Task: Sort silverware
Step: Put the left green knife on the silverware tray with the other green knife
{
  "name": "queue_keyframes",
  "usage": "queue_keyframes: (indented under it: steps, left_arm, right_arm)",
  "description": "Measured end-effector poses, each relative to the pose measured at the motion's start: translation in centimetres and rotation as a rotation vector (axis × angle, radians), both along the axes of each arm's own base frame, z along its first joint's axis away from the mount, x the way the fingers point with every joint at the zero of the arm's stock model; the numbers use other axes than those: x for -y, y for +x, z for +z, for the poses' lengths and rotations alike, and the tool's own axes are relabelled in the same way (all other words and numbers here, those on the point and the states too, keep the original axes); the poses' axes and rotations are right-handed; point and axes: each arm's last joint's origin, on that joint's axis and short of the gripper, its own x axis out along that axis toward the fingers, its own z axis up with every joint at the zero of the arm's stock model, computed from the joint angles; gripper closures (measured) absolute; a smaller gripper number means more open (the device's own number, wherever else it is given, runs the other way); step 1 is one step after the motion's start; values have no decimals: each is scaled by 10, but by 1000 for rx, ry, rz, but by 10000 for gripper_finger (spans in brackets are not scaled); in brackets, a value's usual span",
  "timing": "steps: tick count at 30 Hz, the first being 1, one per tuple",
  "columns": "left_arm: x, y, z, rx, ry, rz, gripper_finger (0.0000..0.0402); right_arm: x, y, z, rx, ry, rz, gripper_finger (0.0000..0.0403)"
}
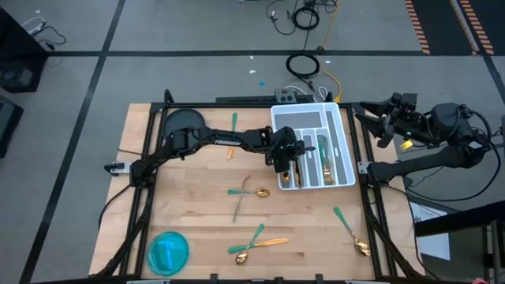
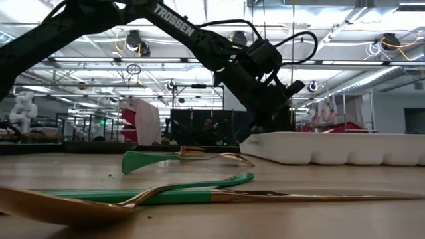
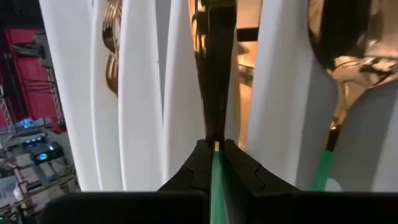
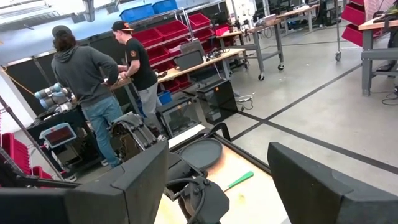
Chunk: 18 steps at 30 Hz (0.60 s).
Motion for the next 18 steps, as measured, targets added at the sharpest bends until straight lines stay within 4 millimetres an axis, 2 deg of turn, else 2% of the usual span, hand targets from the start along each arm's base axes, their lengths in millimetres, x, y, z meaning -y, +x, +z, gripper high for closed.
queue_keyframes:
  steps: [10, 18]
  left_arm:
    - [-21, -1, 4, 11, 37, 72, 387]
    - [-22, -2, 4, 4, 19, 61, 387]
  right_arm:
    - [0, 5, 0, -15, -3, 0, 135]
    - [0, 5, 0, -15, -6, 0, 135]
